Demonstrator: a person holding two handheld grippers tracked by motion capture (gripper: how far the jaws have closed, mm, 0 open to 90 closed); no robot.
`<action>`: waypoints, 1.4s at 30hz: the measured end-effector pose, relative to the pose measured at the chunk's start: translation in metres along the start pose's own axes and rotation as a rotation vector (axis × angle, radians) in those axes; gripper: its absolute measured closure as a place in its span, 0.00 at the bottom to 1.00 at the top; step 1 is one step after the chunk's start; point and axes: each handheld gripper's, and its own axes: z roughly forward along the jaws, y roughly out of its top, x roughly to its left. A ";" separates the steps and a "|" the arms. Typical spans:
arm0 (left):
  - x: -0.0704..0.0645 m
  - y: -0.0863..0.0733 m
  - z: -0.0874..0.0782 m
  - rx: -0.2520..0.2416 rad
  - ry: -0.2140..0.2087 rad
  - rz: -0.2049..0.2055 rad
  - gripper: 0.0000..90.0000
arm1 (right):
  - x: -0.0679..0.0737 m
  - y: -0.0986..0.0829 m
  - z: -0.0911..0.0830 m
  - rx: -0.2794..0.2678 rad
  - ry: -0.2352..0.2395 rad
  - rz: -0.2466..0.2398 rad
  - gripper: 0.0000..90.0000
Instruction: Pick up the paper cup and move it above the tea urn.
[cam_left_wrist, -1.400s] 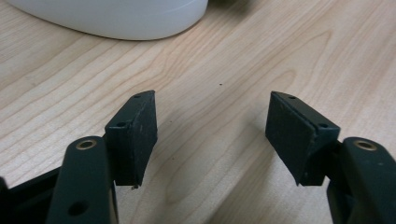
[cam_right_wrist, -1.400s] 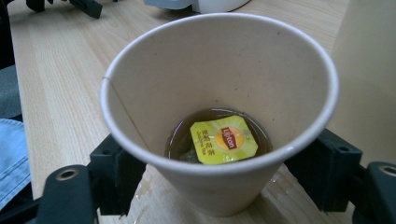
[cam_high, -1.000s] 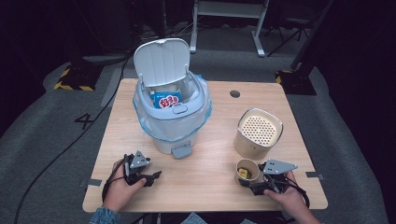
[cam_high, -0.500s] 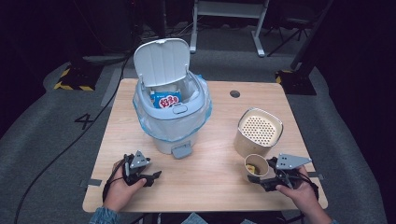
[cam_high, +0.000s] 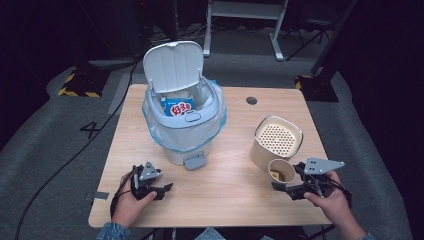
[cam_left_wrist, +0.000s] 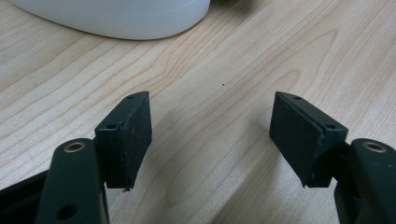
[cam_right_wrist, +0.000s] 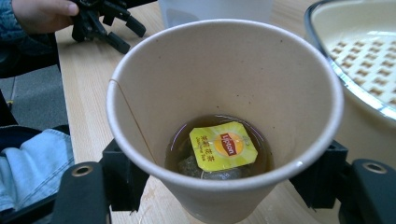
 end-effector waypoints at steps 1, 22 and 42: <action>0.000 0.000 0.000 0.000 0.000 0.000 0.34 | 0.000 0.002 -0.002 -0.002 -0.005 -0.002 0.35; 0.000 0.000 0.000 0.000 0.001 -0.002 0.33 | -0.012 0.064 -0.036 -0.044 -0.077 -0.006 0.35; 0.001 0.001 0.001 0.004 0.004 0.006 0.32 | -0.063 0.108 -0.041 -0.065 -0.165 0.007 0.35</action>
